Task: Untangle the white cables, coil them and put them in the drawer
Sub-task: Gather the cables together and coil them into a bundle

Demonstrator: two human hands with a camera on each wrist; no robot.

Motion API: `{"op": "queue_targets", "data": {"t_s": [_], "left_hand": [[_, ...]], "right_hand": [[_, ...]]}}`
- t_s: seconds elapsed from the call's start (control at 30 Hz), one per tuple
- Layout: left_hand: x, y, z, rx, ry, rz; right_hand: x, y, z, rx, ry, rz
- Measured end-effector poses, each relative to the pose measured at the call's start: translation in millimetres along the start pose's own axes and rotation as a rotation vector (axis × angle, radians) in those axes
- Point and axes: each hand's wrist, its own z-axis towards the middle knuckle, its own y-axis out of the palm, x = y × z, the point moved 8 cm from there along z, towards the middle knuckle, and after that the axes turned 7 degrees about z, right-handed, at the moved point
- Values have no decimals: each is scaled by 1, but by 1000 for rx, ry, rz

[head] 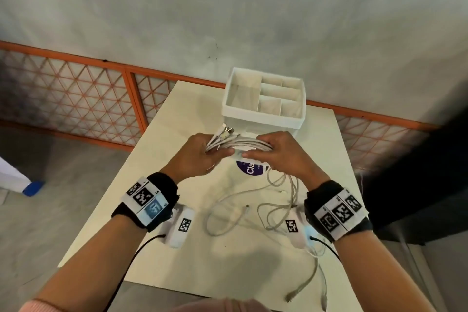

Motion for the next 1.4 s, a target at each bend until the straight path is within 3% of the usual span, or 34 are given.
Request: {"op": "queue_targets", "data": {"t_s": [0.17, 0.27, 0.4, 0.57, 0.67, 0.8, 0.93, 1.0, 1.27, 1.33, 1.4], "left_hand": [[31, -52, 10, 337, 182, 44], [24, -73, 14, 436, 187, -18], [-3, -70, 16, 468, 45, 45], [-59, -55, 13, 393, -172, 94], [-72, -56, 6, 410, -235, 84], [-58, -66, 6, 459, -207, 39], [-35, -78, 15, 539, -123, 22], [-28, -79, 17, 562, -91, 42], [-17, -72, 22, 619, -68, 39], [-13, -69, 23, 620, -76, 34], [-9, -68, 23, 626, -77, 35]], "right_hand": [[45, 0, -7, -56, 146, -62], [65, -8, -15, -25, 184, -5], [74, -17, -20, 8, 189, 83], [60, -30, -29, 62, 94, 133], [63, -32, -33, 58, 94, 270], [78, -31, -33, 59, 167, 363], [84, -20, -31, -62, 268, 42], [92, -17, -33, -83, 299, 6], [99, -26, -28, 135, 266, -90], [101, -28, -24, 177, 248, 29], [100, -25, -23, 171, 202, 356]]}}
